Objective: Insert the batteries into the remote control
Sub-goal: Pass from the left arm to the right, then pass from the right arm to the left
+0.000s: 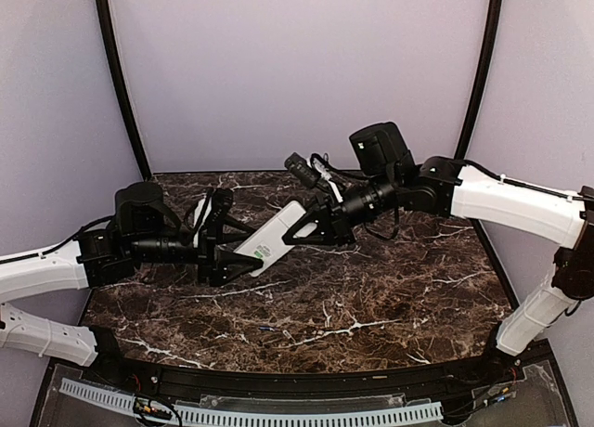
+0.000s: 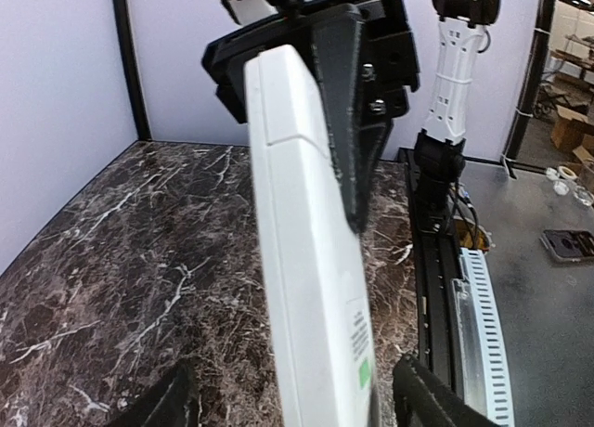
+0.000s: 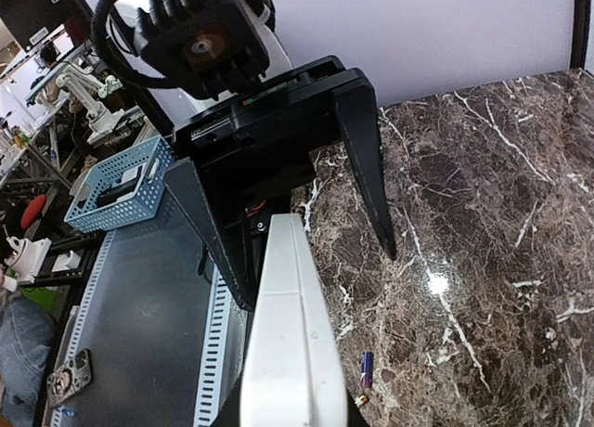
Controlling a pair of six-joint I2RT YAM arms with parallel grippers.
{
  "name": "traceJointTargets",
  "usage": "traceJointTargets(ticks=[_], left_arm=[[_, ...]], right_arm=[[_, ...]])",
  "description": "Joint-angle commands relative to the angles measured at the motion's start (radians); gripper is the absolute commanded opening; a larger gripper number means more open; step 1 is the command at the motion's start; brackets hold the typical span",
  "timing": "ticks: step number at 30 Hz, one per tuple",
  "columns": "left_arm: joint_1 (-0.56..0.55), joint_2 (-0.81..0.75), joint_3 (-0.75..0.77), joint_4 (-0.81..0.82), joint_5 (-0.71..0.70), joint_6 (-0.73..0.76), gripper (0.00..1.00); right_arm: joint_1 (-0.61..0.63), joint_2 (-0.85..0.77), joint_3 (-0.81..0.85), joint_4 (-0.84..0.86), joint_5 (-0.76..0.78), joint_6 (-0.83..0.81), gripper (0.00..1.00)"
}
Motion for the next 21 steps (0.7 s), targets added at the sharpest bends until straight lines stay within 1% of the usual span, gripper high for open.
traceJointTargets(ticks=[1, 2, 5, 6, 8, 10, 14, 17, 21], left_arm=[[-0.011, -0.046, 0.018, -0.029, -0.142, 0.165, 0.76], [-0.014, -0.057, 0.002, -0.003, -0.161, 0.206, 0.77], [-0.028, -0.09, -0.029, 0.045, -0.263, 0.282, 0.86], [-0.03, -0.09, -0.028, 0.042, -0.305, 0.31, 0.93], [-0.034, -0.078, -0.015, 0.019, -0.339, 0.354, 0.98], [-0.041, -0.064, 0.002, -0.001, -0.351, 0.398, 0.99], [-0.053, -0.014, 0.029, -0.007, -0.393, 0.45, 0.99], [-0.058, 0.016, 0.049, -0.001, -0.421, 0.47, 0.99], [-0.06, 0.037, 0.065, 0.018, -0.445, 0.486, 0.97]], right_arm=[[-0.004, 0.004, 0.049, 0.046, 0.04, 0.165, 0.0], [-0.004, 0.005, 0.052, 0.049, 0.05, 0.194, 0.0], [-0.004, 0.008, 0.052, 0.072, 0.119, 0.293, 0.0], [-0.004, 0.011, 0.054, 0.073, 0.15, 0.327, 0.0], [-0.004, 0.022, 0.066, 0.063, 0.204, 0.399, 0.0], [-0.004, 0.032, 0.072, 0.07, 0.227, 0.44, 0.0], [-0.004, 0.042, 0.069, 0.108, 0.222, 0.479, 0.0], [-0.004, 0.052, 0.07, 0.138, 0.187, 0.5, 0.0], [-0.004, 0.067, 0.073, 0.134, 0.172, 0.514, 0.0]])
